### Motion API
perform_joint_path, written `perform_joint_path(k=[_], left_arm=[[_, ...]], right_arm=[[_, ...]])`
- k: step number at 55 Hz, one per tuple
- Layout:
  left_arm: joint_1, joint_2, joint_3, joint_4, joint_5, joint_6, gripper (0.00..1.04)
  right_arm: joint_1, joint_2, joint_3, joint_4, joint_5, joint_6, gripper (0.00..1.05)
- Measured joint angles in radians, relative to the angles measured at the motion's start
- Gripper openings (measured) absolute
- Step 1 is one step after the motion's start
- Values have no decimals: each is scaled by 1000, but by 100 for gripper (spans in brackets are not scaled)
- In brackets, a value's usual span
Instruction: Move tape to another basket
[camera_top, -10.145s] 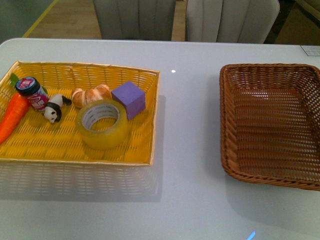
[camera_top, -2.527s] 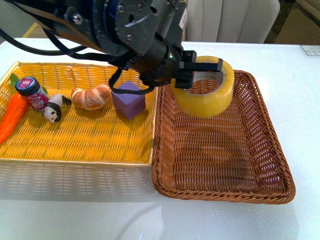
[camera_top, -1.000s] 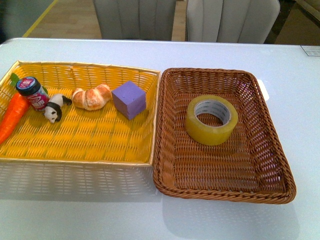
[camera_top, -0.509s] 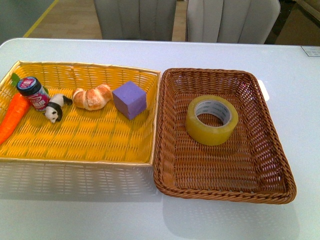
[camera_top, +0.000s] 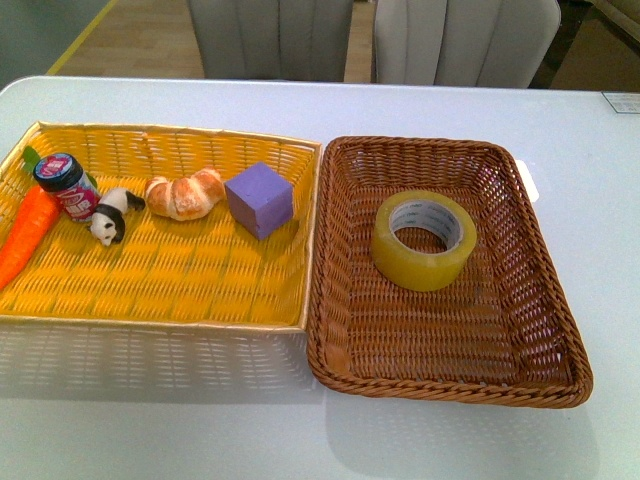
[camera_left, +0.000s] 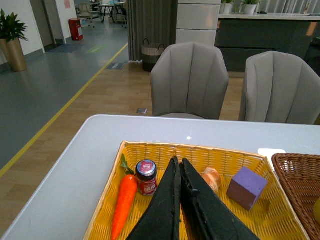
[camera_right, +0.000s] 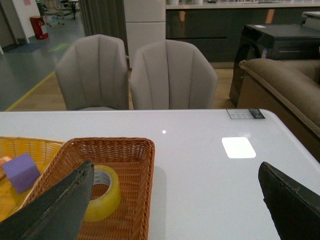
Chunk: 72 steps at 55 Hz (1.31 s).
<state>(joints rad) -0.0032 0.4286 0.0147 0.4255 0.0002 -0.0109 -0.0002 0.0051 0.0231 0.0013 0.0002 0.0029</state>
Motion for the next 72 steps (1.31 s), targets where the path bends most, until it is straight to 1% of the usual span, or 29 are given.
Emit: perform_joint_path(k=[20,41,43,46,48,62,64,70,72], left_arm=[[0,-150,0,-146,0,0,2],[0,-250,0,-246,0,0,2],[0,-280,0,-282,0,0,2],[0,-364,0,-395,0,0,2],[0,-390,0,-415,0,0,2],[0,-412,0,-426,0,0,2],[0,-413,0,-426,0,0,5],[0,-413,0,-426,0,0,26],[0,-413,0,-426,0,0,31]], right_arm=[[0,0,0,0,0,0,96],[0,0,0,0,0,0,96],[0,0,0,0,0,0,96],[0,0,0,0,0,0,96],[0,0,0,0,0,0,96],[0,0,0,0,0,0,96],[0,0,0,0,0,0,96],[0,0,0,0,0,0,96],[0,0,0,0,0,0,96]])
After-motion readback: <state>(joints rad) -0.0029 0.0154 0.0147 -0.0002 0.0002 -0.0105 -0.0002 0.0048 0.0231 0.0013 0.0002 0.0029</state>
